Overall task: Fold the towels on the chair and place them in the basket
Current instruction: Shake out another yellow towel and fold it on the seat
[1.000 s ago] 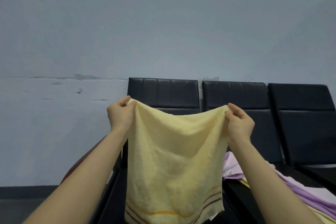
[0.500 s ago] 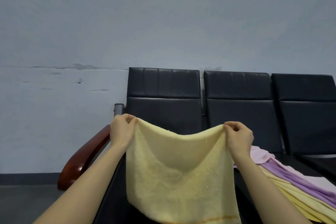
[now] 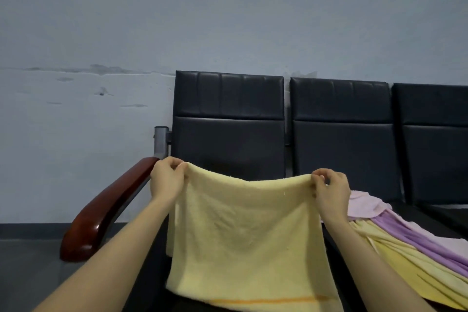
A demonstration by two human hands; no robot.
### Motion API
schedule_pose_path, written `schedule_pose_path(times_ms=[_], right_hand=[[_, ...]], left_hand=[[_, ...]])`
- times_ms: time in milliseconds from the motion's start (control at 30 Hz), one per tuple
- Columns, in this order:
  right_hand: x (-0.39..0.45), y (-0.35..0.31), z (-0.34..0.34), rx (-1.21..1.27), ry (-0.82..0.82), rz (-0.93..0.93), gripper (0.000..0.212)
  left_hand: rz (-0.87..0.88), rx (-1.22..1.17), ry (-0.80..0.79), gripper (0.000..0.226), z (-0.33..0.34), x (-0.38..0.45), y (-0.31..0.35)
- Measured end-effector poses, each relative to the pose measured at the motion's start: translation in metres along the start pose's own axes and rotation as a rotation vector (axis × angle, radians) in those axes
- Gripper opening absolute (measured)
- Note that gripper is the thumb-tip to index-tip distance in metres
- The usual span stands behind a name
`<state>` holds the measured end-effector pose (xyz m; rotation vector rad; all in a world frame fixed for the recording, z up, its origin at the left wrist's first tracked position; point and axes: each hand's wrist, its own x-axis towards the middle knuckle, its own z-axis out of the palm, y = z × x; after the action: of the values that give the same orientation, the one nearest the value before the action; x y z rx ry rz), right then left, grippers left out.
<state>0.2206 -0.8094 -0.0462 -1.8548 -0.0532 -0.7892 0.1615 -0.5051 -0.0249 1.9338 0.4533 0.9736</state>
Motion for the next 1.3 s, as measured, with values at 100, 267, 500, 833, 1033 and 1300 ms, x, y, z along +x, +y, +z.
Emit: schedule_pose_path(times_ms=[100,267,500,833,1033,1300], right_hand=[[0.022,-0.008,0.013,0.159,0.014,0.001,0.012],[0.057,-0.038,0.022,0.386,0.132,-0.039,0.008],[0.045,-0.046,0.018,0.479,0.103,-0.075,0.010],[-0.071,0.053,0.018,0.073,-0.058,0.048,0.009],[-0.091,0.089,0.036,-0.288,-0.233,0.127,0.010],[-0.083,0.108,0.083,-0.487,-0.600,-0.026,0.040]], left_hand=[[0.017,-0.093,0.010,0.007,0.012,0.023,0.013],[0.063,-0.346,0.117,0.003,0.018,0.043,0.059],[0.101,-0.473,0.255,0.006,0.003,0.011,0.058],[0.033,-0.003,0.022,0.008,0.010,-0.079,-0.076],[0.047,0.383,-0.166,0.016,0.020,-0.098,-0.111],[0.177,0.673,-0.480,0.042,0.060,-0.073,-0.124]])
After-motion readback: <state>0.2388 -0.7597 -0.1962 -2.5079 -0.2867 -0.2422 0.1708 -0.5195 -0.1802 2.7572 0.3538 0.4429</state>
